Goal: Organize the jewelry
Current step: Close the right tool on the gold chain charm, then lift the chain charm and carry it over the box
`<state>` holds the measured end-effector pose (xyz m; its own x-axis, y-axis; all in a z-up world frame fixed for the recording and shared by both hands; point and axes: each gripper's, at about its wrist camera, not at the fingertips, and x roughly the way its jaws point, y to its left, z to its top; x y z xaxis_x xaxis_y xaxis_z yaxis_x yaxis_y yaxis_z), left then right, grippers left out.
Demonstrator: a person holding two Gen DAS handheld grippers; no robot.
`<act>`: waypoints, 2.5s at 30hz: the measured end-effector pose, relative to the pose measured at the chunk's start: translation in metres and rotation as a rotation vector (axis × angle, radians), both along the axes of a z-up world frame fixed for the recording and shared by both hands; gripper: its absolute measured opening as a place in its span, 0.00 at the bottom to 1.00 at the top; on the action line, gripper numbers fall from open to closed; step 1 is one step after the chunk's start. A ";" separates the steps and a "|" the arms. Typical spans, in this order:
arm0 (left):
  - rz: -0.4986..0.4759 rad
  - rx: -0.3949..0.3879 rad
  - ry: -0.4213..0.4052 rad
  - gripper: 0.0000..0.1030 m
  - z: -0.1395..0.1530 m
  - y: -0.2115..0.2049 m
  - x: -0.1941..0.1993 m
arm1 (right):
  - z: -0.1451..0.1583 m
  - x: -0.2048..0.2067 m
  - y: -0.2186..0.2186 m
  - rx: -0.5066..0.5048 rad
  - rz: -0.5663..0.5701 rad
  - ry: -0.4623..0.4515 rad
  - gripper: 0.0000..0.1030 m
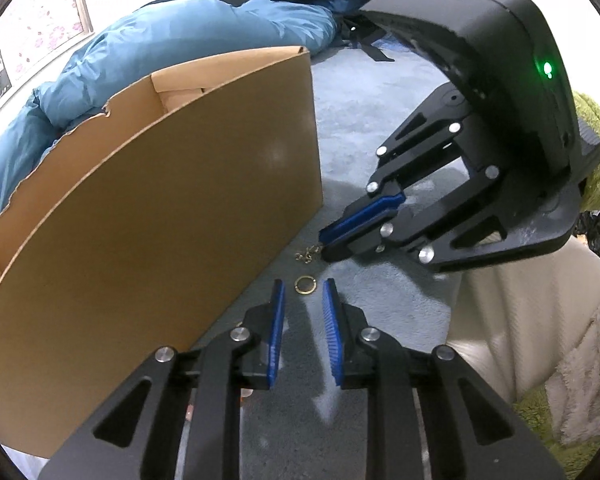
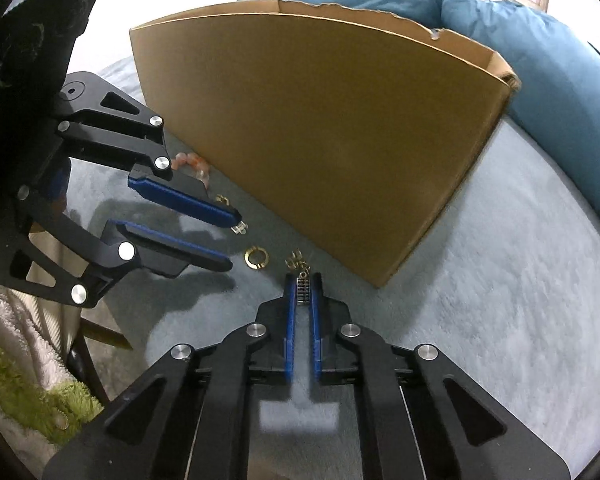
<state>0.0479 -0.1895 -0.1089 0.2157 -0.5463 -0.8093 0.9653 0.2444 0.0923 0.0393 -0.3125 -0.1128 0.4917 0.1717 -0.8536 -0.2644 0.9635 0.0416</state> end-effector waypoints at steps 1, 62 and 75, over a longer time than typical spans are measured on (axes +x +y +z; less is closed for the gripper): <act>-0.003 0.003 -0.003 0.18 -0.001 -0.001 0.000 | 0.000 -0.002 -0.002 -0.001 -0.007 0.005 0.01; 0.022 -0.012 -0.030 0.11 0.023 -0.007 -0.004 | 0.046 -0.049 -0.028 -0.008 -0.223 -0.108 0.01; 0.108 -0.196 -0.139 0.11 0.121 0.034 -0.007 | 0.140 -0.055 -0.001 -0.041 -0.202 -0.341 0.01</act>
<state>0.0409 -0.1552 0.0123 0.3832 -0.6576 -0.6487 0.9140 0.3714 0.1633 -0.0161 -0.3134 0.0269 0.7685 0.0115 -0.6397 -0.0612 0.9966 -0.0556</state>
